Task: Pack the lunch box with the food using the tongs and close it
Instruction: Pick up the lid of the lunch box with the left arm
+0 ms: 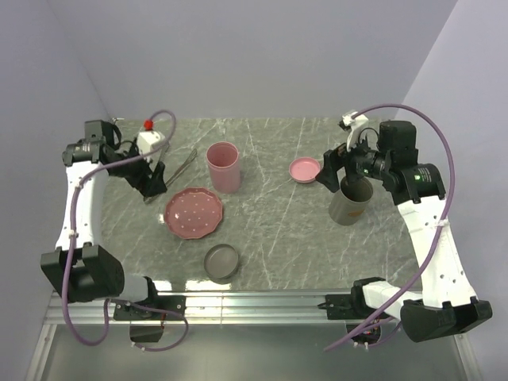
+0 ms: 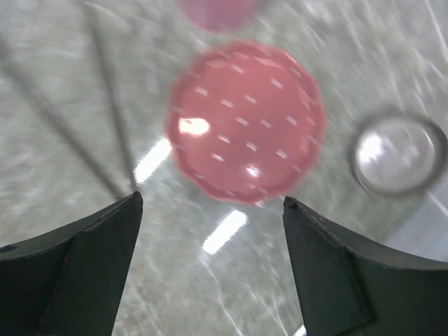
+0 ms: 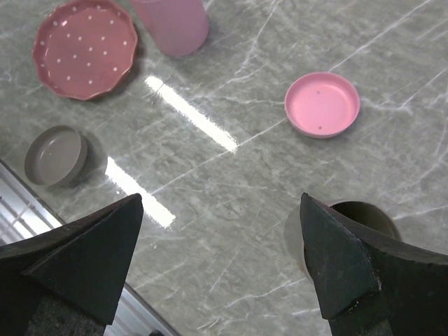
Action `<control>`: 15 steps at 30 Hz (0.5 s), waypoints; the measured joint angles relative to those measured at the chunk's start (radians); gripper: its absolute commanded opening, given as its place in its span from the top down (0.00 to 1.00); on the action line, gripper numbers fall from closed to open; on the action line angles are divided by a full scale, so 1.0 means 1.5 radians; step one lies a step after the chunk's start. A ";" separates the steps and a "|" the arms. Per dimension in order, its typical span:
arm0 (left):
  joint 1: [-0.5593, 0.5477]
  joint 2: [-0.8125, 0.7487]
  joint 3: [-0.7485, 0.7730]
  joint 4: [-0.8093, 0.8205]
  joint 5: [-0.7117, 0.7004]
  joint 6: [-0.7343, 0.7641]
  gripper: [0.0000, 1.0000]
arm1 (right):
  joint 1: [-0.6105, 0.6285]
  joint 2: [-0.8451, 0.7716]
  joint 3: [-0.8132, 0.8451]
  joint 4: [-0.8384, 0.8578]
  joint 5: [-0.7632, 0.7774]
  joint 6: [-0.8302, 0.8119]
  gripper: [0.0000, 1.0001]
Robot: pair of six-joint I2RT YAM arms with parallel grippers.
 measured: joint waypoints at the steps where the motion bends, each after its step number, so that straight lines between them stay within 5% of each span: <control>1: -0.010 -0.011 -0.016 -0.015 -0.001 0.019 0.15 | 0.001 0.000 -0.004 0.001 -0.003 0.000 0.00; 6: -0.117 -0.060 -0.113 -0.060 -0.010 0.070 0.18 | 0.003 0.002 -0.041 -0.001 -0.006 0.004 0.00; 15: -0.487 -0.233 -0.350 -0.020 -0.064 0.076 0.23 | 0.003 0.003 -0.065 -0.003 -0.015 0.018 0.00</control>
